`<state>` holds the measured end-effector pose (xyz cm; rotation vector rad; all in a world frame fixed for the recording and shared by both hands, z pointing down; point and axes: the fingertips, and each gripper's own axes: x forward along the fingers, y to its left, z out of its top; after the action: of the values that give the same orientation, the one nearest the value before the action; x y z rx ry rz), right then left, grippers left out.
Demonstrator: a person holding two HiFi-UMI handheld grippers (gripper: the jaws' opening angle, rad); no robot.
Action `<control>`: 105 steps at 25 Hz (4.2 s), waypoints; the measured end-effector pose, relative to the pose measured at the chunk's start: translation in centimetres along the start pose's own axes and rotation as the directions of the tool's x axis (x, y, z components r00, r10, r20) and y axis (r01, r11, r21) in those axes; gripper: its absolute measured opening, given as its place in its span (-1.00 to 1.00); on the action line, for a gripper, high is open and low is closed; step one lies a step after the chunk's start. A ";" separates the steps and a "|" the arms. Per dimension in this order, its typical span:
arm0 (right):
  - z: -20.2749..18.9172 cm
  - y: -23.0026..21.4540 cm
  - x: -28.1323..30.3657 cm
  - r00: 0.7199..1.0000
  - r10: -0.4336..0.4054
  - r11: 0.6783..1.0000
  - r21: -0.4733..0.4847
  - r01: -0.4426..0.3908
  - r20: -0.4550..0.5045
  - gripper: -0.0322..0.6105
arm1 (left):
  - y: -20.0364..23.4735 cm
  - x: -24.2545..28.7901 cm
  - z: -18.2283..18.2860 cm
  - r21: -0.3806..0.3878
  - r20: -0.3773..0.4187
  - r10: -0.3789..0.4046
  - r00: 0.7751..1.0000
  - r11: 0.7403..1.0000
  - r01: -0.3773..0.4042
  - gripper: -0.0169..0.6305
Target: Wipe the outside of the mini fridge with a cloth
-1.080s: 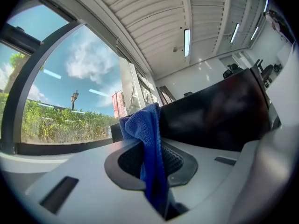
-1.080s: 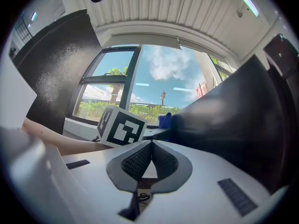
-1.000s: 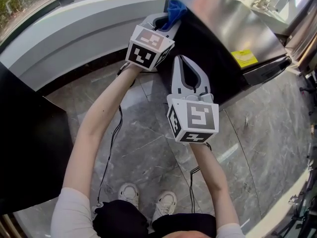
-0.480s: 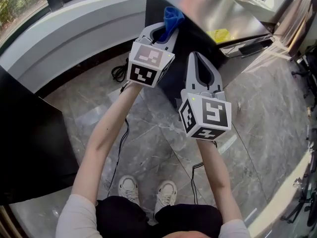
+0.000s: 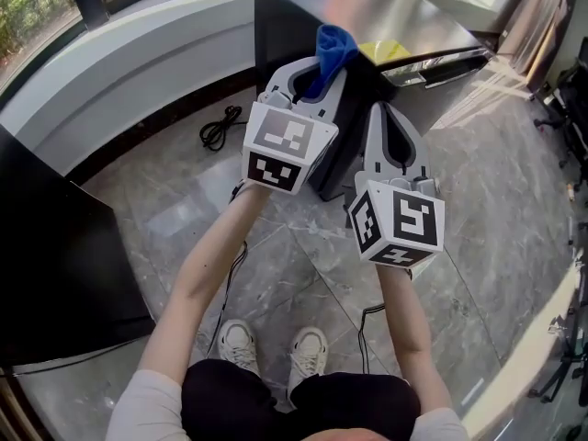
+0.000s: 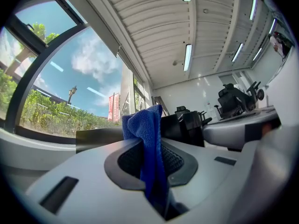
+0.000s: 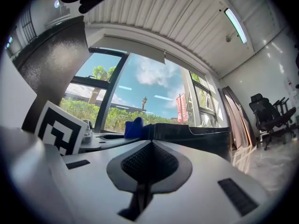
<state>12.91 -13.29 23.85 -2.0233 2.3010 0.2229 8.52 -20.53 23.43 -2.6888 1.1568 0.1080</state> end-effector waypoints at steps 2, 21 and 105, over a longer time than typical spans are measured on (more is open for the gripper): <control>-0.1 -0.6 -0.4 1.000 -0.013 1.000 -0.004 0.013 -0.004 -0.86 | -1.1 -0.4 0.4 -0.037 0.017 -0.026 1.000 0.999 0.026 -0.77; -0.2 -3.0 -2.2 0.998 -0.057 0.998 -0.022 0.057 -0.013 -0.86 | -7.6 -1.9 1.3 -0.083 0.022 -0.137 0.990 0.987 0.138 -0.77; -13.4 7.5 4.8 0.955 0.233 0.971 0.088 -0.220 -0.184 -0.87 | 20.3 6.2 -13.2 0.044 -0.090 0.184 0.979 0.983 -0.181 -0.77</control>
<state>5.44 -19.17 36.85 -1.8201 2.6204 -0.0421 -2.15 -41.42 32.03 -2.5771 1.4189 -0.0106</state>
